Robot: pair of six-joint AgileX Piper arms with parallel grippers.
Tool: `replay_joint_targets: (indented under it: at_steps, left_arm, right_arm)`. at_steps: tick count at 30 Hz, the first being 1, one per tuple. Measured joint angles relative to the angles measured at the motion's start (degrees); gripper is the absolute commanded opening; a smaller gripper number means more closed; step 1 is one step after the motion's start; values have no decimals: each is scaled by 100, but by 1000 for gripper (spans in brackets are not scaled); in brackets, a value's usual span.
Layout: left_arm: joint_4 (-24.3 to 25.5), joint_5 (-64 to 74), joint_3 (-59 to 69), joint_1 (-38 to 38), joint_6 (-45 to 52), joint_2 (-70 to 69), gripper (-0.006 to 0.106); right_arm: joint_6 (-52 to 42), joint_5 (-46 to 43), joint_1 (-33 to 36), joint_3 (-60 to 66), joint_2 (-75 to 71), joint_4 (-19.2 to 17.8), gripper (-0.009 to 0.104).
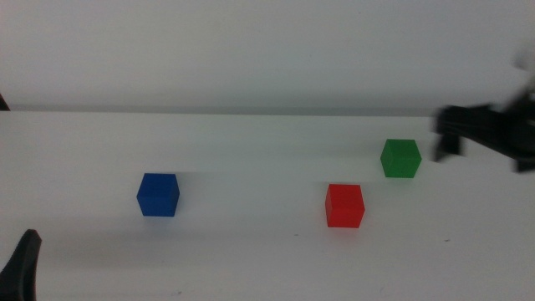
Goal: Stack red cubes first, then green, then blue cubes in a specific spot.
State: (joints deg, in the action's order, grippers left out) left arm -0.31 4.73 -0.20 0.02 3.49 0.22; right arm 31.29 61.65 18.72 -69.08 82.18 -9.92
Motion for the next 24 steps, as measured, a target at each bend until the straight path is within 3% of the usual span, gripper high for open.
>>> replay_joint_targets:
  at_steps: [9, 13, 24]
  left_arm:
    - [0, 0, 0, 0, 0, 0, 91]
    - [0, 0, 0, 0, 0, 0, 91]
    - [0, 0, 0, 0, 0, 0, 91]
  right_arm:
    - [24, -25, 1006, -1306, 1591, 331, 91]
    - [144, -168, 1129, -1361, 2018, 577, 91]
    - [633, -589, 1129, -1364, 2792, 618, 87]
